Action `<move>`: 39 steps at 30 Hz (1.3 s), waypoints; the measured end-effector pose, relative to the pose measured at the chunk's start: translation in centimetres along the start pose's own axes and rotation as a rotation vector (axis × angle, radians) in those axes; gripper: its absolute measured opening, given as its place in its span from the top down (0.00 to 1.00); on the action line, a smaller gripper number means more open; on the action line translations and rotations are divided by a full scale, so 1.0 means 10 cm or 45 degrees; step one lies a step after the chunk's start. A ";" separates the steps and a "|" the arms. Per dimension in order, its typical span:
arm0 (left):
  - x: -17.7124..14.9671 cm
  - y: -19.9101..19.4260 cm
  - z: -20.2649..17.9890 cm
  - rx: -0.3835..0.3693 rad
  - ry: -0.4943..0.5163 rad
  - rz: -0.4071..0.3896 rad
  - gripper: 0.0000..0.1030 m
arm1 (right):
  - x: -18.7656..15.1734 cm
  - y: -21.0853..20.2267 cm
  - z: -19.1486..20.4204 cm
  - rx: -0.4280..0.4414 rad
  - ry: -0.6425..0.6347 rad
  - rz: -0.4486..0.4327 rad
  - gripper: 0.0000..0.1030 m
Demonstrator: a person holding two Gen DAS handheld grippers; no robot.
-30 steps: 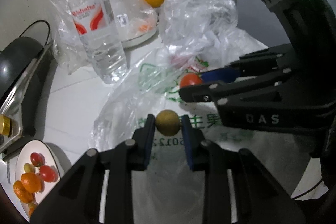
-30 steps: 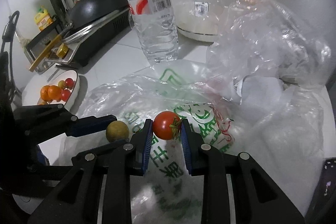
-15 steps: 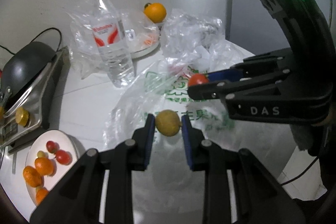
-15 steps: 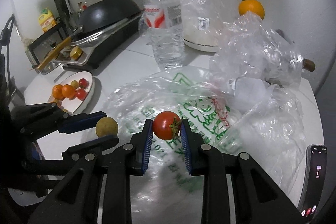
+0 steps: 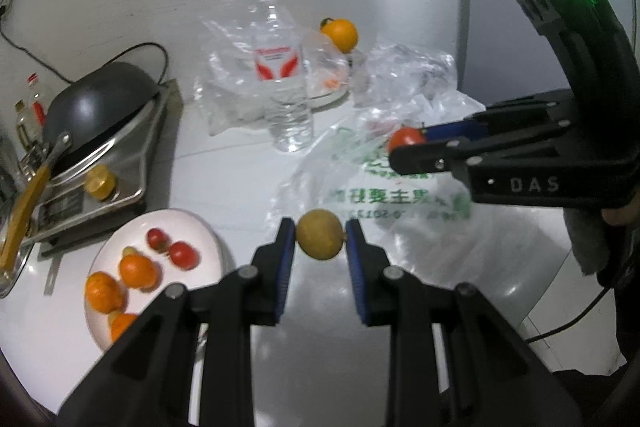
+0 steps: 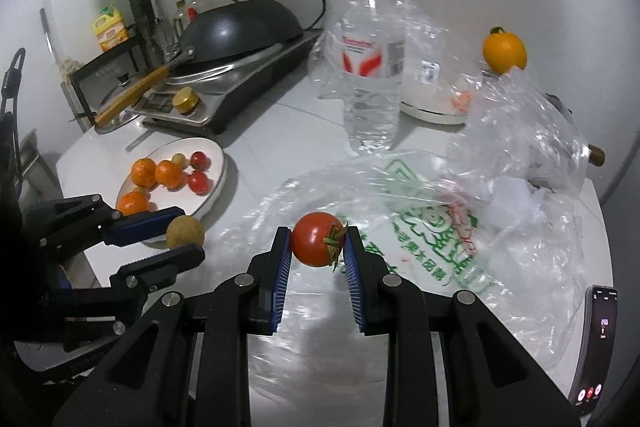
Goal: Organize fruits
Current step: 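Lift the yellow fruit and red tomato and carry them over the white plate, then lower the yellow fruit onto the plate and open the left tool while the right tool releases the tomato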
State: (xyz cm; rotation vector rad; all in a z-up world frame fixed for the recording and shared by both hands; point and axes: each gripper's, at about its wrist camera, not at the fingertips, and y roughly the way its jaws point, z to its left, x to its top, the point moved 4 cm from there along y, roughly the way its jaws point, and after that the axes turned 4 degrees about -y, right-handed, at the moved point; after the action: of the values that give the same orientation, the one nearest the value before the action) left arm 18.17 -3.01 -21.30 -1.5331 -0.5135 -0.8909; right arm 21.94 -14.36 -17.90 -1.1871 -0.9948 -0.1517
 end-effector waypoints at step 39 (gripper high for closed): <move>-0.48 0.21 1.44 0.144 -0.162 0.054 0.74 | 0.34 1.06 1.31 0.130 -0.168 0.179 0.73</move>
State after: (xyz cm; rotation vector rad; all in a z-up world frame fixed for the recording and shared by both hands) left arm 20.33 11.43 -25.98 -1.4977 -0.6110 -0.7230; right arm 22.62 2.16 -22.62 -1.1804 -1.0181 0.0890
